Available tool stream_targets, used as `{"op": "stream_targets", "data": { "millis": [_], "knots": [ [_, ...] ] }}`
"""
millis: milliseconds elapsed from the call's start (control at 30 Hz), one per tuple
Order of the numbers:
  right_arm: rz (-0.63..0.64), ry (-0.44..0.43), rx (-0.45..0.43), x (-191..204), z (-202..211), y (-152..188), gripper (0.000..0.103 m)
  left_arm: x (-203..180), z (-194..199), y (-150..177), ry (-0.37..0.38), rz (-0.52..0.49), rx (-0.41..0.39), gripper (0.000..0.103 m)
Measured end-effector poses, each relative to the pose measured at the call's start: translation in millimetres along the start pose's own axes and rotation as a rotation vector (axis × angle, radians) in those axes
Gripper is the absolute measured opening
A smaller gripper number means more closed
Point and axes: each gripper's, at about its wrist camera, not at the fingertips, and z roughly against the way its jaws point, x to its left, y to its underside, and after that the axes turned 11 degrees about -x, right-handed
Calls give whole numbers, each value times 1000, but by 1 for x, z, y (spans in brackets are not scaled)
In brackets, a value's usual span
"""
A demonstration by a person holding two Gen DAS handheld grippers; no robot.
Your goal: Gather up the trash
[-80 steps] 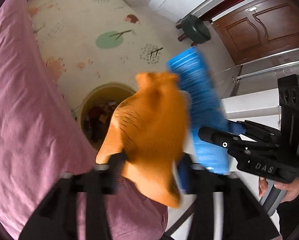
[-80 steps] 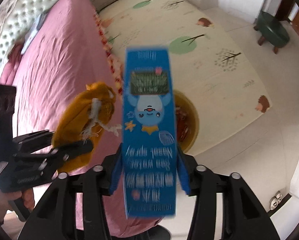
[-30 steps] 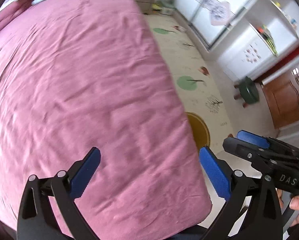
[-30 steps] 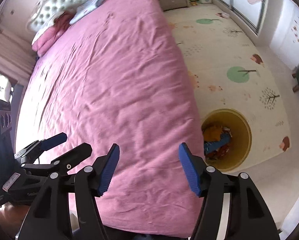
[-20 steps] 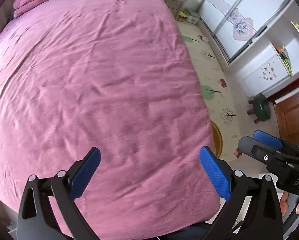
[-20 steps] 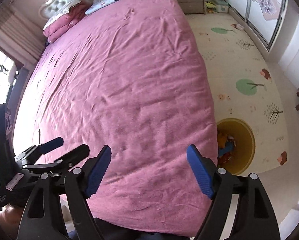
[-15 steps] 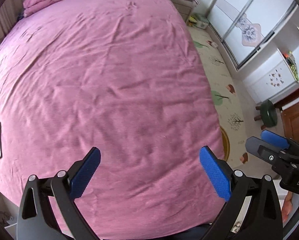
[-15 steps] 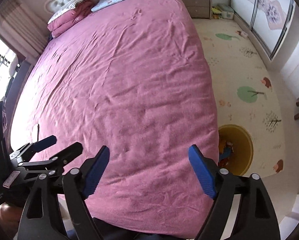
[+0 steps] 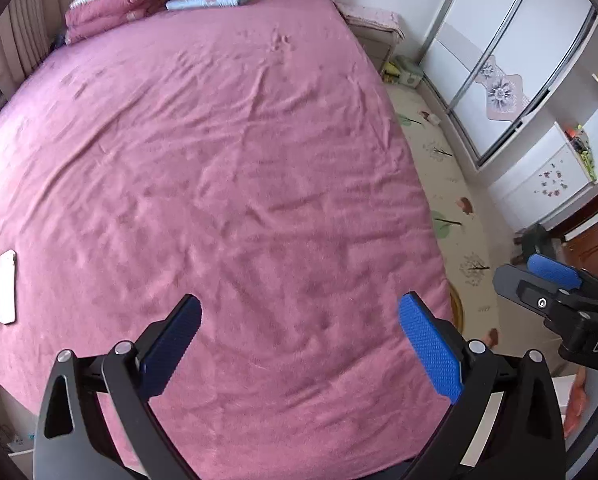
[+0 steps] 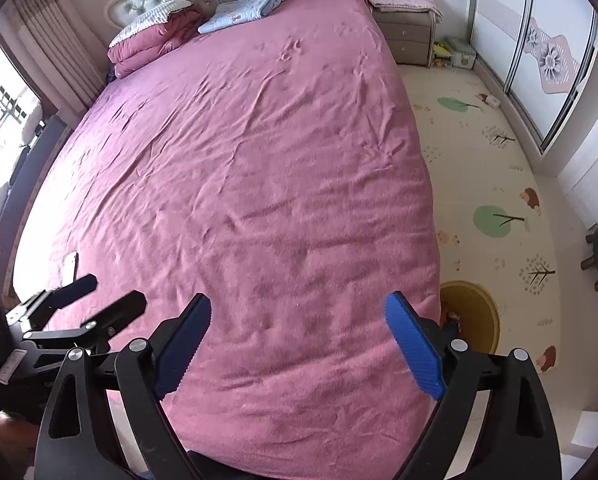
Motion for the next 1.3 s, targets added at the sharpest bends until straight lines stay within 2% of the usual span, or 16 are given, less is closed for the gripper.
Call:
{"op": "stream_targets", "data": {
  "millis": [100,600,1300],
  "knots": [
    [6,0,-4,4,-1,-1,86,2,4,-5,-35,-10,-26,99],
    [28,2,-19,16,-1,-7,86,26,15,-29,-76,6,-93,99],
    [42,-9,-5,21,-5,-7,86,31,17,-39,-91,20,-130,99]
  ]
}}
